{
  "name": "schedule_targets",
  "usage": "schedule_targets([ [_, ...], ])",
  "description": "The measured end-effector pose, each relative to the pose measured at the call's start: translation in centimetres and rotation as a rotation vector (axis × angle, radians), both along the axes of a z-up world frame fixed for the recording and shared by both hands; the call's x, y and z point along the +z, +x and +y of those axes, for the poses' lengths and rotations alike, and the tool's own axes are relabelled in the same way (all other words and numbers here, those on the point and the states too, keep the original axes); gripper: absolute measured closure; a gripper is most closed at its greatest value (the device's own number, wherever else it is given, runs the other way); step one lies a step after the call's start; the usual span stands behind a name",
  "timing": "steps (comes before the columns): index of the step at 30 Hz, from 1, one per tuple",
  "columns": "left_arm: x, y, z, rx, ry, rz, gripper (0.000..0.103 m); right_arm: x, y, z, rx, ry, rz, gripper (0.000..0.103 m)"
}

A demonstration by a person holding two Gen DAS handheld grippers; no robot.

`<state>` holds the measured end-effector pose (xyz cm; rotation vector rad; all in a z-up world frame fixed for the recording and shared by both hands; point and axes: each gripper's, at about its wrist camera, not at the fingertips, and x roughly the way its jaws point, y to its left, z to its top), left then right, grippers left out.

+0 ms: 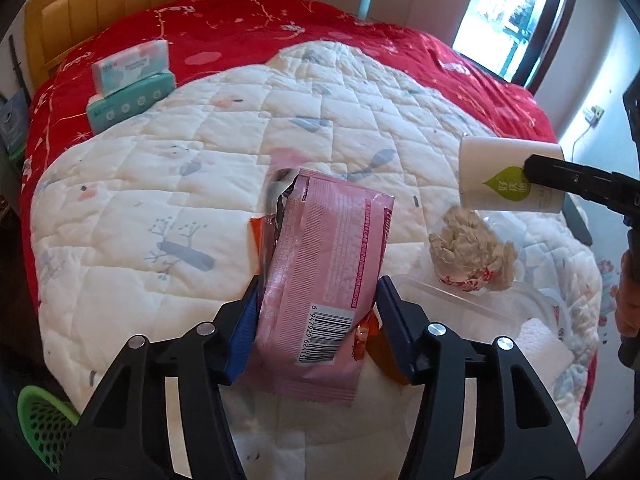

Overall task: Collect trash
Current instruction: 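Grasp the pink snack wrapper with the left tool while the right tool grasps the white paper cup, then carry the pink wrapper over the green basket and open the left tool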

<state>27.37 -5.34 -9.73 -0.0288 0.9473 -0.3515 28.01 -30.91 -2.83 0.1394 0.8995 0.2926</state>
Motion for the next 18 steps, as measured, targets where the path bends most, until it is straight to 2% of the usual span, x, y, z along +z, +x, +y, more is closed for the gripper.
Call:
schedule_targets([
  [6, 2.7, -2.4, 2.4, 0.058, -0.046, -0.042, 0.047, 2.3, -1.8, 1.3, 0.025, 0.019, -0.045, 0.045],
  [12, 6.1, -7.0, 6.8, 0.142, -0.076, -0.097, 0.047, 4.5, -4.5, 3.9, 0.090, 0.052, -0.074, 0.045],
  [18, 7.5, -12.0, 12.4, 0.254, -0.050, -0.132, 0.047, 5.4, -7.8, 8.8, 0.198, 0.064, -0.076, 0.045],
])
